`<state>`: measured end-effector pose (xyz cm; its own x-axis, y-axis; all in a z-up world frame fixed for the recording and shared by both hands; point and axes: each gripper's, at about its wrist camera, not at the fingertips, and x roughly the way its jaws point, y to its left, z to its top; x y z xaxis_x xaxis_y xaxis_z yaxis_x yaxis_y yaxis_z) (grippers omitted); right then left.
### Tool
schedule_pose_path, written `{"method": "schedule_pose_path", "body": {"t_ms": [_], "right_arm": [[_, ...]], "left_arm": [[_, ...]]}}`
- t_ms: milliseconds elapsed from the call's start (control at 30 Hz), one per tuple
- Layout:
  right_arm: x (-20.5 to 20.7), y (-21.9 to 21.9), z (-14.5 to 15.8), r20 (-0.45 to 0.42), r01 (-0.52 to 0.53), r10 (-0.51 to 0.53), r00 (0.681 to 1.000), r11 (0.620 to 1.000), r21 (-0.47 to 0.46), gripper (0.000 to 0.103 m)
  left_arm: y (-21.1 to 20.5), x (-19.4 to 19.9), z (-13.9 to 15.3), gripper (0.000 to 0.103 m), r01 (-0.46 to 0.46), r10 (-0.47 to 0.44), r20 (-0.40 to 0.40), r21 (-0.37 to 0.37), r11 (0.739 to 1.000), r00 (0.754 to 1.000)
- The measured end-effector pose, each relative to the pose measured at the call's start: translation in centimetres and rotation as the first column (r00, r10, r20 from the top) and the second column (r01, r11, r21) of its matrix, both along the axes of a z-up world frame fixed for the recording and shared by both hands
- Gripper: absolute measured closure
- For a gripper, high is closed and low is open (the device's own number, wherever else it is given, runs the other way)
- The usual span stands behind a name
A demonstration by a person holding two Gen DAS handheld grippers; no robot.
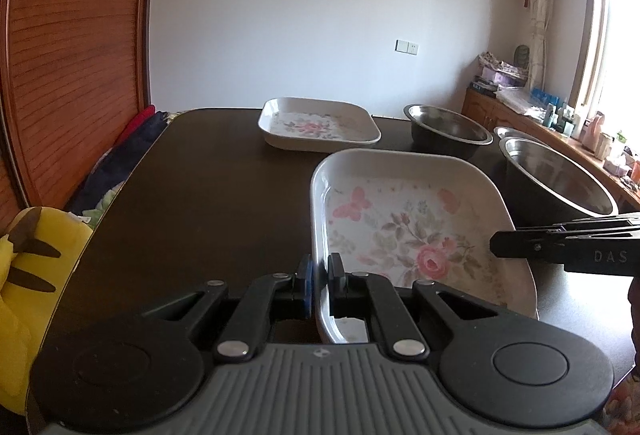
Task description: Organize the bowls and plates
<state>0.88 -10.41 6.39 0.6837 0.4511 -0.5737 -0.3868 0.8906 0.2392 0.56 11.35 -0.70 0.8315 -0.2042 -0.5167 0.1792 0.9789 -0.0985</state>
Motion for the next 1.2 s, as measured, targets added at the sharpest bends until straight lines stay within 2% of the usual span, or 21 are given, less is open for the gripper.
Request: {"method": "schedule_pose_path", "body": {"t_ms": [267, 433, 500, 567, 700, 767, 967, 1033, 1100, 1200], "right_arm": [[-0.3, -0.3, -0.1, 0.036, 0.007, -0.007, 0.999, 1.000, -0.002, 0.090], [-1.2, -0.5, 0.4, 0.080, 0.000, 0.000, 0.997, 1.000, 0.002, 0.090], [-1.7, -0.3, 0.6, 0.107, 0.003, -0.002, 0.994, 1.000, -0.016, 0.090], [-2.2, -0.2, 0.7, 0.129, 0.002, 0.001, 0.992, 1.000, -0.023, 0.090], [-3.5, 0.1, 0.8, 0.199, 0.011, -0.001, 0.980, 0.999, -0.051, 0.090], [-4.1, 0.2, 0.8, 0.226, 0.019, -0.007, 0.974, 0.998, -0.052, 0.090], [-5.3, -0.4, 0.6, 0.261, 0.039, -0.029, 0.965, 0.999, -0.033, 0.088], [-5.7, -0.4, 0.5, 0.277, 0.054, -0.040, 0.960, 0.998, -0.040, 0.081], [-6.2, -0.4, 0.3, 0.302, 0.072, -0.055, 0.952, 0.996, -0.046, 0.062], [-6.7, -0.3, 0.1, 0.320, 0.078, -0.059, 0.946, 0.996, -0.048, 0.061]], "left_arm": [[0.1, 0.4, -0.1, 0.083, -0.006, 0.006, -0.005, -0.018, 1.000, 1.000], [0.2, -0.1, 0.3, 0.083, -0.017, 0.018, 0.025, -0.014, 1.000, 1.000], [0.3, -0.4, 0.5, 0.076, -0.021, 0.021, 0.036, -0.022, 1.000, 0.999], [0.3, -0.9, 0.9, 0.051, -0.032, 0.033, 0.065, -0.020, 0.999, 0.997], [-0.2, -1.8, 1.3, 0.035, -0.045, 0.044, 0.119, 0.006, 0.999, 0.992], [-0.5, -2.2, 1.3, 0.024, -0.044, 0.040, 0.142, 0.024, 0.999, 0.989], [-1.3, -3.5, 1.2, 0.013, -0.037, 0.026, 0.185, 0.060, 0.997, 0.982], [-1.5, -4.0, 1.1, 0.010, -0.037, 0.023, 0.198, 0.070, 0.997, 0.980], [-1.7, -4.4, 1.0, 0.009, -0.038, 0.022, 0.208, 0.072, 0.997, 0.978], [-1.9, -4.7, 0.8, 0.005, -0.029, 0.012, 0.212, 0.075, 0.997, 0.977]]}}
